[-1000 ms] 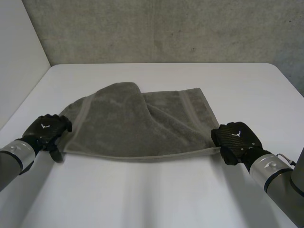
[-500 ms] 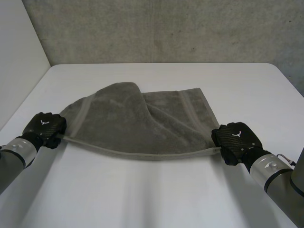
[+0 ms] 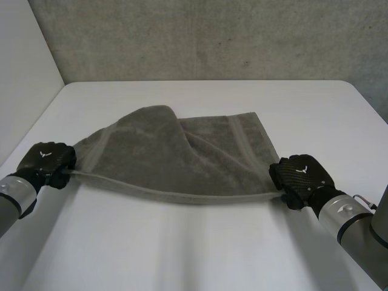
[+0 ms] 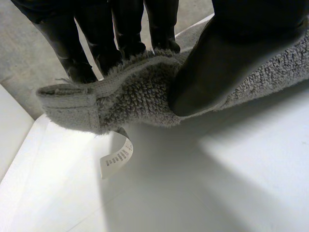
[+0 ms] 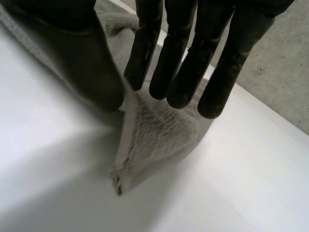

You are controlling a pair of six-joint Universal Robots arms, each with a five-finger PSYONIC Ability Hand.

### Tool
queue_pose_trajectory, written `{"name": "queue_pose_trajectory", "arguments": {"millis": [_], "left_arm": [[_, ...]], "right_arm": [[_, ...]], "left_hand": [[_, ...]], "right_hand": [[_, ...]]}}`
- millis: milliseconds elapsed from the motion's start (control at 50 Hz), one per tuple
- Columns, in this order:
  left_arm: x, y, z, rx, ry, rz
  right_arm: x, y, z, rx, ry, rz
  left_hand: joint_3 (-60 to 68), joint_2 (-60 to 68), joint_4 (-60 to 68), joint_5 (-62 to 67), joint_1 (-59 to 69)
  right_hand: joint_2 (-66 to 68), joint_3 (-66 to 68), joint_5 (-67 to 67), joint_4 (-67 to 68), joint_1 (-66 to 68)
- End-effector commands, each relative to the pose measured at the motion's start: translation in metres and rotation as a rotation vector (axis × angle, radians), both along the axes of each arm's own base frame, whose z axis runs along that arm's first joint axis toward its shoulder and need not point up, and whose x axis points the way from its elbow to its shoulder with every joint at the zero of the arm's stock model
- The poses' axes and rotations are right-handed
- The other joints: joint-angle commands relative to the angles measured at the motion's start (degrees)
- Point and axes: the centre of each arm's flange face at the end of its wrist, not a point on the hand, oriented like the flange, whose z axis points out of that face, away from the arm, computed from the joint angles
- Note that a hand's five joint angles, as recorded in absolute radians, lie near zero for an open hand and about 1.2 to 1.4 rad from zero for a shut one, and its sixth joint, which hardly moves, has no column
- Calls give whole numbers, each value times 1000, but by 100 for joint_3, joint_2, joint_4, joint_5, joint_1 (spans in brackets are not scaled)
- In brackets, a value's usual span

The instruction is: Fold the towel.

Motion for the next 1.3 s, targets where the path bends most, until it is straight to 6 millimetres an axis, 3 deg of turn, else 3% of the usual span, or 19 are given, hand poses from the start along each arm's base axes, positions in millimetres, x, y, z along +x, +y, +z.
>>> {"name": "queue_pose_trajectory", "arguments": {"millis": [20, 400, 440, 480, 560, 620, 660, 680, 700, 720, 760, 780, 860, 880, 920, 1020, 1120, 1180, 1300], "left_arm": [[7, 1, -2, 14, 13, 32], [21, -8, 3, 47, 166, 118], [20, -7, 3, 50, 167, 115], [21, -7, 3, 50, 167, 116], [20, -5, 13, 43, 169, 112], [20, -4, 22, 27, 168, 108], [16, -2, 48, -32, 185, 99], [16, -2, 49, -32, 185, 99], [15, -2, 65, -69, 209, 96], [13, -1, 86, -118, 244, 92], [10, 1, 108, -167, 289, 82], [10, 1, 108, -168, 289, 82], [2, 9, 177, -316, 425, 34], [1, 13, 197, -353, 454, 23], [1, 16, 214, -380, 477, 14], [-1, 20, 242, -406, 490, -5], [1, 10, 247, -400, 491, 5], [3, -11, 232, -347, 500, 18], [-32, -50, 191, -238, 483, -42]], "right_arm": [[-1, -6, -7, -19, 49, 1], [-9, -8, -25, 43, 68, -29], [-9, -8, -26, 46, 69, -29], [-9, -9, -25, 45, 67, -31], [-9, -12, -18, 27, 63, -34], [-9, -16, 4, -34, 48, -39], [-10, -17, 27, -86, 30, -48], [-14, -18, 54, -134, -2, -60], [-18, -20, 79, -167, -45, -79], [-18, -20, 79, -167, -46, -79], [-20, -20, 131, -229, -150, -83], [-20, -20, 131, -229, -150, -83], [-25, -13, 204, -313, -212, -55], [-25, -13, 204, -313, -212, -55], [-37, -12, 245, -352, -208, -79], [-48, -16, 288, -410, -202, -114], [-47, -47, 283, -363, -183, -129], [-38, -61, 269, -317, -149, -114], [6, -83, 224, -262, -20, -102]], "left_hand": [[375, 346, 242, 525, 597], [375, 346, 242, 525, 597], [375, 346, 242, 525, 597], [375, 346, 242, 525, 597], [375, 346, 242, 525, 597], [375, 346, 242, 525, 597], [375, 346, 242, 525, 597], [375, 346, 242, 525, 597], [375, 346, 242, 525, 597], [375, 346, 242, 525, 597], [375, 346, 242, 525, 597], [375, 346, 242, 525, 597], [375, 346, 242, 525, 597], [375, 346, 242, 525, 597], [375, 346, 242, 525, 597], [375, 346, 242, 525, 597], [375, 346, 242, 525, 597], [375, 346, 242, 525, 597], [375, 346, 242, 525, 597]], "right_hand": [[-848, -858, -829, -910, -796], [-1588, -1598, -1570, -1650, -1536], [-1185, -1194, -1166, -1246, -1133], [2138, 2129, 2157, 2077, 2190], [2157, 2147, 2175, 2095, 2209], [2157, 2147, 2175, 2095, 2209], [2157, 2147, 2175, 2095, 2209], [2157, 2147, 2175, 2095, 2209], [2157, 2147, 2175, 2095, 2209], [2157, 2147, 2175, 2095, 2209], [2157, 2147, 2175, 2095, 2209], [2157, 2147, 2175, 2095, 2209], [2157, 2147, 2175, 2095, 2209], [2157, 2147, 2175, 2095, 2209], [2157, 2147, 2175, 2095, 2209], [2157, 2147, 2175, 2095, 2209], [2157, 2147, 2175, 2095, 2209], [2157, 2147, 2175, 2095, 2209], [2157, 2147, 2175, 2095, 2209]]}}
